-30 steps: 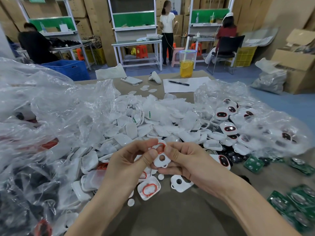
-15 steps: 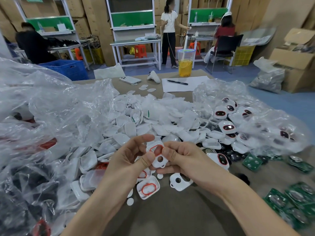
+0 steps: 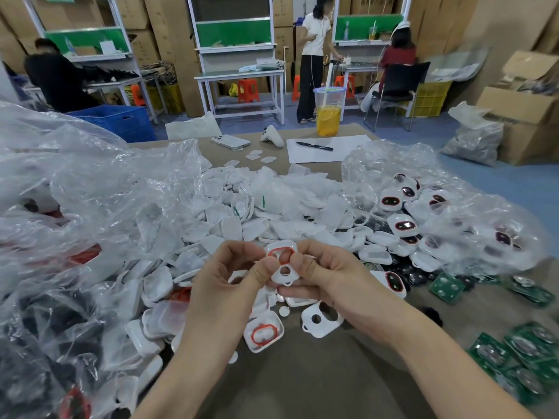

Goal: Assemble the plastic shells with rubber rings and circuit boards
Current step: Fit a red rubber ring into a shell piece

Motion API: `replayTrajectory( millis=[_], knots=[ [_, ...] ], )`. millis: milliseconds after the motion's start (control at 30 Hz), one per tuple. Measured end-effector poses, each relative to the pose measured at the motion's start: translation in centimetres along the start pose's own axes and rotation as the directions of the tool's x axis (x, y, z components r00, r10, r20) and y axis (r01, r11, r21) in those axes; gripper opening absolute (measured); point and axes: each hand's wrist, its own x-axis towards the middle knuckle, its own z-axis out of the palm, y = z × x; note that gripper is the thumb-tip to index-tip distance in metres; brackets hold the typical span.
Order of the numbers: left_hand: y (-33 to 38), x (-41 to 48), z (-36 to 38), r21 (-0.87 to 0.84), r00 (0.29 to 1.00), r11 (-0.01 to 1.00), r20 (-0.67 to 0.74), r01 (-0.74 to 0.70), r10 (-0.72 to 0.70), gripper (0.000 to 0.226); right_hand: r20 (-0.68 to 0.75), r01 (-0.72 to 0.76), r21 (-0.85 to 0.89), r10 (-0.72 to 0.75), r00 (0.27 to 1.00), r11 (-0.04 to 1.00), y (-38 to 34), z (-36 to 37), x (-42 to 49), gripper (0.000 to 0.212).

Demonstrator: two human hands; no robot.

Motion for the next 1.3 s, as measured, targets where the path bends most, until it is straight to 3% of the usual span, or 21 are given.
replayTrajectory(
  millis=[233,533,733,933,1033,1233,1300],
  knots=[
    [0.2,-0.7,0.8,0.033,0.996,0.999,-0.092,-0.008,0.011,0.009,-0.096,0.051,-0.041,-0.055,0.994,0.998,-0.2,0.6,-0.2,0.011],
    [-0.5,-1.6,2.0,0.022,0.975,0.999,-0.218,-0.048,0.052,0.009,-0.172,0.103,-0.135,-0.126,0.977,0.985,0.8,1.2,0.1,0.017],
    [-1.0,-2.0,3.0,-0.032,0.958,0.995,-0.276,-0.095,0.083,0.009,-0.237,0.120,-0.136,-0.150,0.960,0.983,1.1,2.0,0.2,0.038],
    [-1.4,-2.1,3.1,-0.056,0.955,0.992,-0.281,-0.114,0.094,0.011,-0.239,0.119,-0.090,-0.137,0.961,0.989,1.3,1.7,0.4,0.021],
    [-1.4,-2.4,3.2,-0.075,0.961,0.994,-0.270,-0.079,0.057,0.002,-0.230,0.111,-0.078,-0.126,0.965,0.991,1.3,1.6,0.4,0.024],
    [-1.3,-2.4,3.0,-0.048,0.970,0.997,-0.238,-0.057,0.044,0.011,-0.202,0.086,0.005,-0.083,0.976,0.996,1.6,1.1,0.4,0.016],
    [-1.4,-2.4,3.0,-0.014,0.969,0.996,-0.234,-0.088,0.082,0.013,-0.181,0.068,0.032,-0.061,0.982,0.997,1.6,1.0,0.3,0.024]
  ],
)
